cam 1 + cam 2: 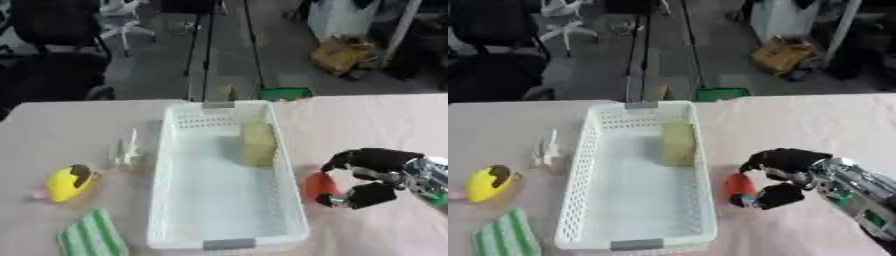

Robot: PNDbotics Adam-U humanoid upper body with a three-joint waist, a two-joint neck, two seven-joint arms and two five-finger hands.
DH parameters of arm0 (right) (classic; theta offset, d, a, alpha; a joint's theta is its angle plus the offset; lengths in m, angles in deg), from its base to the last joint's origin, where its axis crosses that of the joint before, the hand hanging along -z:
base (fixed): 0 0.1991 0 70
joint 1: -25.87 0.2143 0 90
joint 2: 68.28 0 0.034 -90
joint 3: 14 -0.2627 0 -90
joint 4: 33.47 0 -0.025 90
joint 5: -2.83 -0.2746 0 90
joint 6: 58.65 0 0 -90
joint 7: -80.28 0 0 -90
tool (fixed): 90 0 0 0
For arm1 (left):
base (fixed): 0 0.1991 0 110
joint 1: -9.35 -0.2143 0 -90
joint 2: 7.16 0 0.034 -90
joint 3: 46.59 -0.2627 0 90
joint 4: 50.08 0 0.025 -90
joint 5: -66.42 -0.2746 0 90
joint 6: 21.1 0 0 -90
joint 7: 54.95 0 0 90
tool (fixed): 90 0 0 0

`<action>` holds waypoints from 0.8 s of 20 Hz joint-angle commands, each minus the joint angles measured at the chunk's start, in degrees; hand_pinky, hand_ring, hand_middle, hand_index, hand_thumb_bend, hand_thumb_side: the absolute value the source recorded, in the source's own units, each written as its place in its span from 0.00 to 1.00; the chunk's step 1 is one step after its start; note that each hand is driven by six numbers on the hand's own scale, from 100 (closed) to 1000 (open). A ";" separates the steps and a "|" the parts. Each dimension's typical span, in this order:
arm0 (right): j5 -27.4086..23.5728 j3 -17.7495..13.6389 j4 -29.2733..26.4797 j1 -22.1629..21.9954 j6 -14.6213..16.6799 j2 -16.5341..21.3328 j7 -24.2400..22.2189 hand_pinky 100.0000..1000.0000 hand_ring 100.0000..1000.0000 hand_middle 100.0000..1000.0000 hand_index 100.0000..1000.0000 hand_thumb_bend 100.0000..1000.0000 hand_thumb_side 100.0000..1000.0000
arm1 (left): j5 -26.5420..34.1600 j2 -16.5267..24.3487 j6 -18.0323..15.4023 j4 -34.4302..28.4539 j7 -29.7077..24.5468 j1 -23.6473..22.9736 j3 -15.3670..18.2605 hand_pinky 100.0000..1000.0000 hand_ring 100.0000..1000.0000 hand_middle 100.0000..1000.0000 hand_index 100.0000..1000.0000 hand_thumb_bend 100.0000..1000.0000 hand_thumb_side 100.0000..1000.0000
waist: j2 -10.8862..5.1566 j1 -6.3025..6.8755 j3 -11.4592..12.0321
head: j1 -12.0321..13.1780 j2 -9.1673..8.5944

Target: Pick up objects on the table and place them in the box.

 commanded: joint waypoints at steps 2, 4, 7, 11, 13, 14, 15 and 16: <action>0.64 -0.33 0.51 0.59 0.42 0.74 -0.05 0.91 0.94 0.78 0.90 0.47 1.00 | 0.15 0.99 0.07 -0.84 0.03 0.93 0.23 0.95 0.97 0.88 0.89 0.25 1.00 | -0.74 0.00 0.11 | -0.32 -0.50; 0.83 -0.25 0.72 0.63 0.49 0.63 -0.02 0.91 0.94 0.76 0.89 0.48 1.00 | 0.13 0.99 0.07 -0.84 0.06 0.94 0.24 0.95 0.97 0.88 0.89 0.25 1.00 | -0.73 -0.02 0.13 | -0.34 -0.52; 1.14 -0.26 0.93 0.66 0.58 0.57 0.03 0.90 0.94 0.75 0.89 0.48 1.00 | 0.11 0.98 0.06 -0.84 0.09 0.96 0.26 0.95 0.97 0.88 0.89 0.25 1.00 | -0.71 -0.05 0.17 | -0.35 -0.61; 1.99 -0.24 1.38 0.60 0.62 0.48 0.33 0.91 0.93 0.73 0.88 0.48 1.00 | 0.08 0.91 0.04 -0.84 0.13 1.00 0.29 0.95 0.97 0.88 0.89 0.25 1.00 | -0.63 -0.10 0.30 | -0.56 -0.77; 2.50 -0.16 1.64 0.58 0.70 0.42 0.45 0.91 0.94 0.71 0.87 0.49 1.00 | 0.05 0.92 0.03 -0.84 0.14 1.04 0.32 0.95 0.97 0.88 0.89 0.25 1.00 | -0.60 -0.13 0.38 | -0.63 -0.81; 2.78 -0.15 1.74 0.59 0.76 0.40 0.50 0.91 0.94 0.71 0.87 0.52 1.00 | 0.05 0.93 0.02 -0.84 0.15 1.06 0.33 0.95 0.97 0.88 0.89 0.25 1.00 | -0.59 -0.14 0.42 | -0.64 -0.80; 3.17 -0.13 1.79 0.63 0.82 0.37 0.60 0.91 0.94 0.71 0.87 0.52 1.00 | 0.04 0.94 0.01 -0.84 0.16 1.09 0.35 0.95 0.97 0.88 0.89 0.25 1.00 | -0.57 -0.15 0.45 | -0.65 -0.79; 3.50 -0.11 1.85 0.64 0.89 0.34 0.70 0.92 0.94 0.71 0.86 0.51 1.00 | 0.03 0.94 0.01 -0.84 0.17 1.10 0.36 0.95 0.97 0.88 0.89 0.24 1.00 | -0.56 -0.17 0.47 | -0.66 -0.78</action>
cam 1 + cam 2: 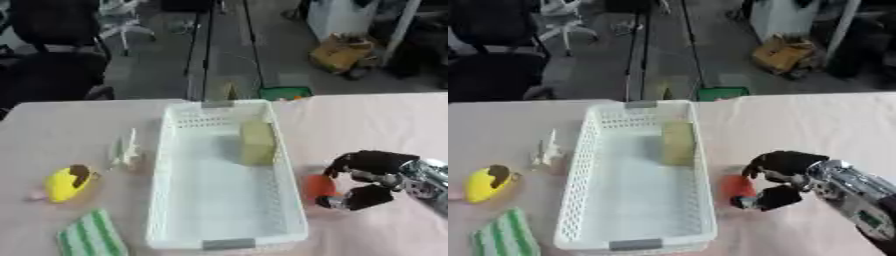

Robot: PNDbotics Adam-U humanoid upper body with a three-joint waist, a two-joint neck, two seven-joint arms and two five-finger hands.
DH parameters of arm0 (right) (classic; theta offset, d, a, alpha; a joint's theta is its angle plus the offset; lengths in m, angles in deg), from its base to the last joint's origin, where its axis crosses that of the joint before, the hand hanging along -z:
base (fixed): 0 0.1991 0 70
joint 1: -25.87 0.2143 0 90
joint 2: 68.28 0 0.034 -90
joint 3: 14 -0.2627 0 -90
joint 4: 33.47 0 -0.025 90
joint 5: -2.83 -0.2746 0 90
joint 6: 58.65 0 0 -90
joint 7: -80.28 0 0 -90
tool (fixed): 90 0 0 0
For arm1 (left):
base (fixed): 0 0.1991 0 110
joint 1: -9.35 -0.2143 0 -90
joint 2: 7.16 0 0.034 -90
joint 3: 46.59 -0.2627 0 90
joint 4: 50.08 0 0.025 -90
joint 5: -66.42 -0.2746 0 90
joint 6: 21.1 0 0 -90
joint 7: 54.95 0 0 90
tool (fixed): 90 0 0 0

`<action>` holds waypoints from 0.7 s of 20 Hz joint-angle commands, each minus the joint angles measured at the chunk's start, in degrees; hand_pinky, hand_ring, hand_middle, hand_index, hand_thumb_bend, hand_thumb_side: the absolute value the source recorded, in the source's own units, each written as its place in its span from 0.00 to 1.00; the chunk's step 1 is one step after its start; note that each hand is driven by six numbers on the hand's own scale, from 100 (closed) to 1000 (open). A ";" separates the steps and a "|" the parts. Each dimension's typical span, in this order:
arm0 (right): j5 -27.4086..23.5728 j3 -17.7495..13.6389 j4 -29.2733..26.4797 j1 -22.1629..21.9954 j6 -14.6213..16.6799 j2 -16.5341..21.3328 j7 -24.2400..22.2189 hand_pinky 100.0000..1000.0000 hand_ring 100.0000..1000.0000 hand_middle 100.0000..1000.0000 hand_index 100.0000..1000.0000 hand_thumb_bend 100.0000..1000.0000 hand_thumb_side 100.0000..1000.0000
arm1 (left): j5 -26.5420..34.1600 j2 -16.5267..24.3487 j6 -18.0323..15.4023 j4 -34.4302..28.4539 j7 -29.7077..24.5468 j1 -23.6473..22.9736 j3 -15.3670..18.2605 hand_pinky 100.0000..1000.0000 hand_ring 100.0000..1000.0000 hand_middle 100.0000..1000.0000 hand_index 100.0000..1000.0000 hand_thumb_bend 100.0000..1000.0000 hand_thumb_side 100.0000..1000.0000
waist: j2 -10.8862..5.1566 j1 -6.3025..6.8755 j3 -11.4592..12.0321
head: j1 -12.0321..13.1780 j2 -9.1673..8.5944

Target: Pick up objects on the table and place them in the box.

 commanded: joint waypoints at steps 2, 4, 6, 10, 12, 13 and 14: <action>1.96 -0.41 0.20 0.66 0.41 0.84 0.65 0.91 0.93 0.68 0.85 0.51 1.00 | 0.04 0.92 0.01 -0.84 0.19 1.05 0.35 0.95 0.97 0.88 0.89 0.24 1.00 | -0.73 -0.09 0.13 | -0.15 -0.59; 2.74 -0.37 0.49 0.63 0.64 0.75 1.01 0.91 0.93 0.65 0.84 0.50 1.00 | 0.03 0.91 0.04 -0.84 0.22 1.08 0.36 0.95 0.97 0.88 0.89 0.22 1.00 | -0.68 -0.11 0.15 | -0.16 -0.61; 3.62 -0.30 0.65 0.65 1.01 0.70 1.42 0.91 0.93 0.63 0.83 0.50 1.00 | 0.02 0.90 0.07 -0.84 0.25 1.11 0.37 0.95 0.97 0.88 0.89 0.22 1.00 | -0.63 -0.13 0.12 | -0.16 -0.57; 4.77 -0.34 1.03 0.69 1.41 0.48 2.16 0.91 0.92 0.55 0.77 0.45 1.00 | 0.02 0.88 0.14 -0.84 0.30 1.07 0.37 0.95 0.97 0.88 0.89 0.21 1.00 | -0.58 -0.12 0.06 | -0.12 -0.59; 4.85 -0.38 1.18 0.71 1.39 0.38 2.58 0.90 0.91 0.54 0.76 0.44 1.00 | 0.02 0.88 0.18 -0.84 0.32 1.05 0.38 0.95 0.97 0.88 0.89 0.21 1.00 | -0.60 -0.12 0.03 | -0.08 -0.56; 4.80 -0.49 1.24 0.77 1.28 0.34 2.90 0.90 0.91 0.51 0.73 0.42 1.00 | 0.01 0.88 0.20 -0.84 0.32 1.03 0.37 0.95 0.97 0.88 0.89 0.21 1.00 | -0.63 -0.13 -0.01 | -0.07 -0.58; 4.75 -0.54 1.30 0.81 1.18 0.31 3.21 0.90 0.91 0.50 0.72 0.39 1.00 | 0.01 0.88 0.22 -0.84 0.30 1.02 0.36 0.95 0.97 0.88 0.89 0.21 1.00 | -0.65 -0.13 -0.04 | -0.06 -0.60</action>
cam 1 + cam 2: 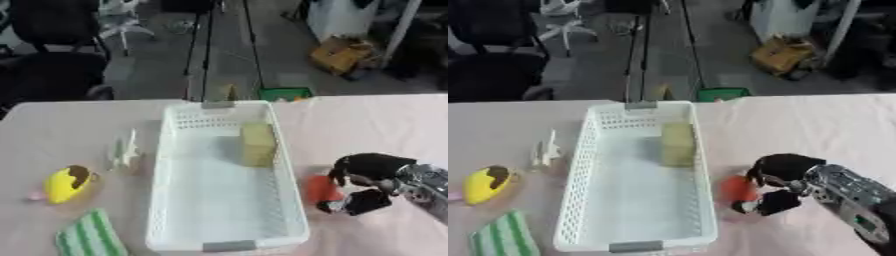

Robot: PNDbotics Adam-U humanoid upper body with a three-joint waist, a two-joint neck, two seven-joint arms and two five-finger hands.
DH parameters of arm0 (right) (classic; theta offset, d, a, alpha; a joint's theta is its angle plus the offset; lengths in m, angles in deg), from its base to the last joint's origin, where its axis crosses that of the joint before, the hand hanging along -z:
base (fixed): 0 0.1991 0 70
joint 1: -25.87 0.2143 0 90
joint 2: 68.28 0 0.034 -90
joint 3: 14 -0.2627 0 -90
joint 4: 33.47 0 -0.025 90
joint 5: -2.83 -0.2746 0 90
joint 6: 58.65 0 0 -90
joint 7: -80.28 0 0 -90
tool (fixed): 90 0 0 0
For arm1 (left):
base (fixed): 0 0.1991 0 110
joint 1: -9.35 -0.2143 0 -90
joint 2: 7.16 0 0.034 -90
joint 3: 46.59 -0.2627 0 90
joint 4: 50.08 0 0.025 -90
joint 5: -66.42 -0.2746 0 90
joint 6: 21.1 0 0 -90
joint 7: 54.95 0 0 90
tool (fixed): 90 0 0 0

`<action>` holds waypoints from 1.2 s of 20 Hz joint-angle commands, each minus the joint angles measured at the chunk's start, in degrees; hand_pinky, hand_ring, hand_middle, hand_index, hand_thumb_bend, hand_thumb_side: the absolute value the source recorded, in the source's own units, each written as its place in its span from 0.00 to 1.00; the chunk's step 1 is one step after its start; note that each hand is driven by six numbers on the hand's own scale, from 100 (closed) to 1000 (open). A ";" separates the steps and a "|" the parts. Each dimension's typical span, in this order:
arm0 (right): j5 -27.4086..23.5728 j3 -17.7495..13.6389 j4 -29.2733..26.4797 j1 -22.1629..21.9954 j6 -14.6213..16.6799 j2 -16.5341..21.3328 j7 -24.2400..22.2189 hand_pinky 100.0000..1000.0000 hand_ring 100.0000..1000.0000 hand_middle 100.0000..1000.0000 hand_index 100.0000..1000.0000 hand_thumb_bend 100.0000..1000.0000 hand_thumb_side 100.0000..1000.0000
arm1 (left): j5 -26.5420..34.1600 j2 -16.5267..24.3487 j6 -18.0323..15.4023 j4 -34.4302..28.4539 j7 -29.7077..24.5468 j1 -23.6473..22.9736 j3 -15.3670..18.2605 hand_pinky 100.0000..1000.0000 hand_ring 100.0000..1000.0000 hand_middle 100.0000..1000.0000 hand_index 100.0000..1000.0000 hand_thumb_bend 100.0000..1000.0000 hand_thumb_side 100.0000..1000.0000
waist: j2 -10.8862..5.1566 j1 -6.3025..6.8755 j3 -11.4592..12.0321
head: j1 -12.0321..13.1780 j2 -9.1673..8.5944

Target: Pick up objects on the table and place them in the box.

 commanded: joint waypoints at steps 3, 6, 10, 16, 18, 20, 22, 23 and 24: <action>0.18 -0.77 0.10 0.88 -0.51 0.82 1.74 0.90 0.90 0.47 0.69 0.34 1.00 | -0.03 0.89 0.11 -0.84 0.00 0.71 0.34 0.95 0.97 0.88 0.89 0.21 1.00 | -1.00 -0.05 -0.21 | 0.00 -0.35; -0.03 -0.79 0.23 0.85 -0.74 0.85 2.15 0.90 0.90 0.46 0.67 0.32 1.00 | -0.03 0.90 0.13 -0.84 -0.04 0.68 0.34 0.95 0.97 0.88 0.89 0.21 1.00 | -1.07 -0.07 -0.28 | 0.05 -0.34; -0.32 -0.92 0.14 0.99 -0.97 0.86 2.74 0.89 0.89 0.44 0.65 0.27 1.00 | -0.03 0.94 0.12 -0.84 -0.09 0.67 0.36 0.95 0.97 0.88 0.89 0.21 1.00 | -1.16 -0.09 -0.41 | 0.08 -0.41; -0.43 -0.95 0.20 1.07 -1.40 0.83 3.33 0.89 0.89 0.42 0.62 0.20 1.00 | -0.03 0.92 0.14 -0.84 -0.12 0.61 0.40 0.96 0.97 0.88 0.89 0.21 1.00 | -1.11 -0.04 -0.42 | 0.09 -0.53; -0.45 -0.95 0.20 1.08 -1.47 0.83 3.48 0.89 0.89 0.41 0.62 0.18 1.00 | -0.01 0.93 0.16 -0.84 -0.09 0.60 0.41 0.96 0.97 0.88 0.89 0.21 1.00 | -1.12 -0.01 -0.44 | 0.10 -0.48; -0.50 -0.99 0.05 1.21 -1.53 0.86 3.61 0.89 0.89 0.40 0.60 0.15 1.00 | -0.01 0.94 0.17 -0.84 -0.08 0.60 0.41 0.96 0.97 0.88 0.89 0.21 1.00 | -1.18 -0.01 -0.56 | 0.11 -0.36; -0.55 -1.07 -0.19 1.36 -1.66 0.92 3.83 0.89 0.88 0.39 0.59 0.13 1.00 | -0.02 0.97 0.17 -0.84 -0.10 0.61 0.40 0.96 0.97 0.88 0.89 0.21 1.00 | -1.24 -0.03 -0.66 | 0.15 -0.30; -0.57 -1.07 -0.30 1.40 -1.73 0.96 3.92 0.89 0.88 0.37 0.57 0.11 1.00 | -0.03 0.98 0.17 -0.84 -0.11 0.61 0.40 0.96 0.97 0.88 0.89 0.21 1.00 | -1.26 -0.04 -0.69 | 0.15 -0.27; -0.54 -1.07 -0.45 1.48 -1.78 1.02 4.00 0.89 0.88 0.37 0.57 0.11 1.00 | -0.03 0.99 0.16 -0.84 -0.12 0.61 0.40 0.96 0.97 0.88 0.89 0.21 1.00 | -1.31 -0.06 -0.73 | 0.17 -0.22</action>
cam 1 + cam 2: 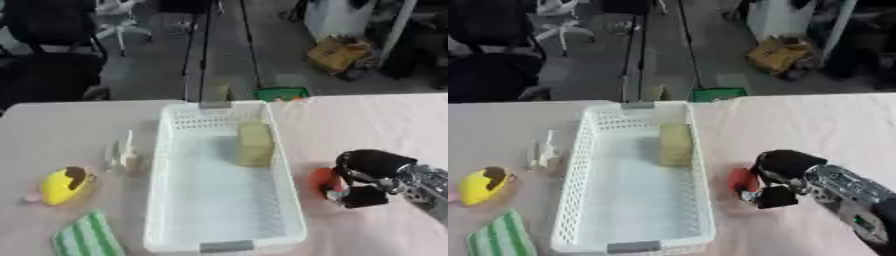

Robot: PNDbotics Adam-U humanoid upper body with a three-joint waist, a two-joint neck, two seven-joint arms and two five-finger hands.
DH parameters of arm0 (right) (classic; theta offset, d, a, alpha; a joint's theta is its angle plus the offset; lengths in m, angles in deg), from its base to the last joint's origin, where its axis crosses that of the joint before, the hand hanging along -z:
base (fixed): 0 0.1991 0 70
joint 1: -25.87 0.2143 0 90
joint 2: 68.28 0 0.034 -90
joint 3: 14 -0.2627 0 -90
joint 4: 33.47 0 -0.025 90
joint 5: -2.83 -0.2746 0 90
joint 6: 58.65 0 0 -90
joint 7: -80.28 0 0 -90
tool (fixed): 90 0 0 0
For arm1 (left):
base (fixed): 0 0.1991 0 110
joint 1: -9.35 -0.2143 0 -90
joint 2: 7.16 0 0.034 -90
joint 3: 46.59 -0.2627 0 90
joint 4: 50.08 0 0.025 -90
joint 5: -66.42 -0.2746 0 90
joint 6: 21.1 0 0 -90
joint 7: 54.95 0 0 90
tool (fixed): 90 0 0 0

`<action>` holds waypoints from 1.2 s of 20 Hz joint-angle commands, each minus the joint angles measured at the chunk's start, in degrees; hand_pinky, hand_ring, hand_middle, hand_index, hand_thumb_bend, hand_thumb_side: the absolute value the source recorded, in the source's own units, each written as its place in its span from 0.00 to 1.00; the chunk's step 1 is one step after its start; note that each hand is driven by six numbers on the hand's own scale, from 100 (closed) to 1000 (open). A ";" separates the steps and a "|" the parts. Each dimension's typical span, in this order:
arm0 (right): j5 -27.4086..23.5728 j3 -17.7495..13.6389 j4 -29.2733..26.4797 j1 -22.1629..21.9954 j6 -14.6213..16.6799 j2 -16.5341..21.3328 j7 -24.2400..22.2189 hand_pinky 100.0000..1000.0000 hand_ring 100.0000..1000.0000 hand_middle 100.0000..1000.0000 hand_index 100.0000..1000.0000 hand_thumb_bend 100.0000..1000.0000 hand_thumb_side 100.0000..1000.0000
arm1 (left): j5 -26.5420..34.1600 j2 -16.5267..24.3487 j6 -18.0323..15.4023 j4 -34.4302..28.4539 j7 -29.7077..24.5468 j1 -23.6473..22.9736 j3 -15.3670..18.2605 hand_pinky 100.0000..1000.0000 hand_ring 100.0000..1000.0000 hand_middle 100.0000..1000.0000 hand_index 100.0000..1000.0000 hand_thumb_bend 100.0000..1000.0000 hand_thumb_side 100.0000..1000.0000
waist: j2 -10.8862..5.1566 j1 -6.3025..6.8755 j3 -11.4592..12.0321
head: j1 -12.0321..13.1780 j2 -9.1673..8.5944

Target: Pick up objects on the table and place them in the box.

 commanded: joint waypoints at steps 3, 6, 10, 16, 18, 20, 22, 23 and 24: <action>-0.34 -0.85 -0.99 1.08 -0.30 1.45 0.60 0.89 0.88 0.36 0.55 0.09 0.99 | -0.04 0.97 0.04 -0.84 -0.02 0.60 0.39 0.96 0.97 0.88 0.89 0.21 1.00 | -1.34 -0.07 -0.14 | 0.06 -0.25; -0.24 -0.80 -0.98 0.95 -0.46 1.52 0.48 0.89 0.87 0.34 0.53 0.05 0.98 | -0.06 0.99 0.04 -0.84 0.00 0.57 0.42 0.96 0.97 0.88 0.89 0.21 1.00 | -1.36 -0.02 -0.11 | 0.07 -0.32; -0.32 -0.80 -1.35 1.09 -0.65 1.65 0.33 0.89 0.87 0.33 0.51 0.02 0.97 | -0.06 1.02 0.05 -0.84 -0.01 0.60 0.40 0.96 0.97 0.88 0.89 0.21 1.00 | -1.41 -0.01 -0.19 | 0.10 -0.31; -0.72 -0.64 -2.66 1.69 -0.97 2.25 -0.07 0.89 0.87 0.31 0.49 0.00 0.95 | -0.10 1.18 0.07 -0.84 -0.05 0.61 0.38 0.96 0.97 0.88 0.89 0.21 1.00 | -1.64 -0.18 -0.35 | 0.09 -0.17; -0.69 -0.50 -2.88 2.14 -1.08 2.23 -0.38 0.89 0.86 0.30 0.48 0.00 0.95 | -0.12 1.22 0.05 -0.84 -0.06 0.63 0.36 0.96 0.97 0.88 0.89 0.21 1.00 | -1.73 -0.30 -0.40 | -0.05 -0.20; -0.63 -0.37 -2.85 2.51 -1.15 2.17 -0.66 0.89 0.86 0.30 0.48 0.00 0.94 | -0.13 1.26 0.05 -0.84 -0.08 0.61 0.34 0.96 0.97 0.88 0.89 0.21 1.00 | -1.79 -0.39 -0.41 | -0.24 -0.21; -0.60 -0.31 -2.84 2.82 -1.16 2.19 -0.91 0.89 0.86 0.30 0.47 0.00 0.93 | -0.15 1.31 0.05 -0.84 -0.08 0.59 0.34 0.96 0.97 0.88 0.89 0.21 1.00 | -1.84 -0.47 -0.42 | -0.29 -0.18; -0.61 -0.31 -2.91 2.93 -1.17 2.24 -0.99 0.89 0.86 0.29 0.47 0.00 0.93 | -0.16 1.34 0.06 -0.84 -0.08 0.59 0.34 0.96 0.97 0.88 0.89 0.21 1.00 | -1.86 -0.50 -0.42 | -0.27 -0.17; -0.62 -0.30 -3.12 3.19 -1.16 2.36 -1.04 0.89 0.86 0.29 0.47 0.00 0.93 | -0.17 1.39 0.05 -0.84 -0.10 0.61 0.33 0.96 0.97 0.88 0.89 0.21 1.00 | -1.90 -0.57 -0.44 | -0.21 -0.13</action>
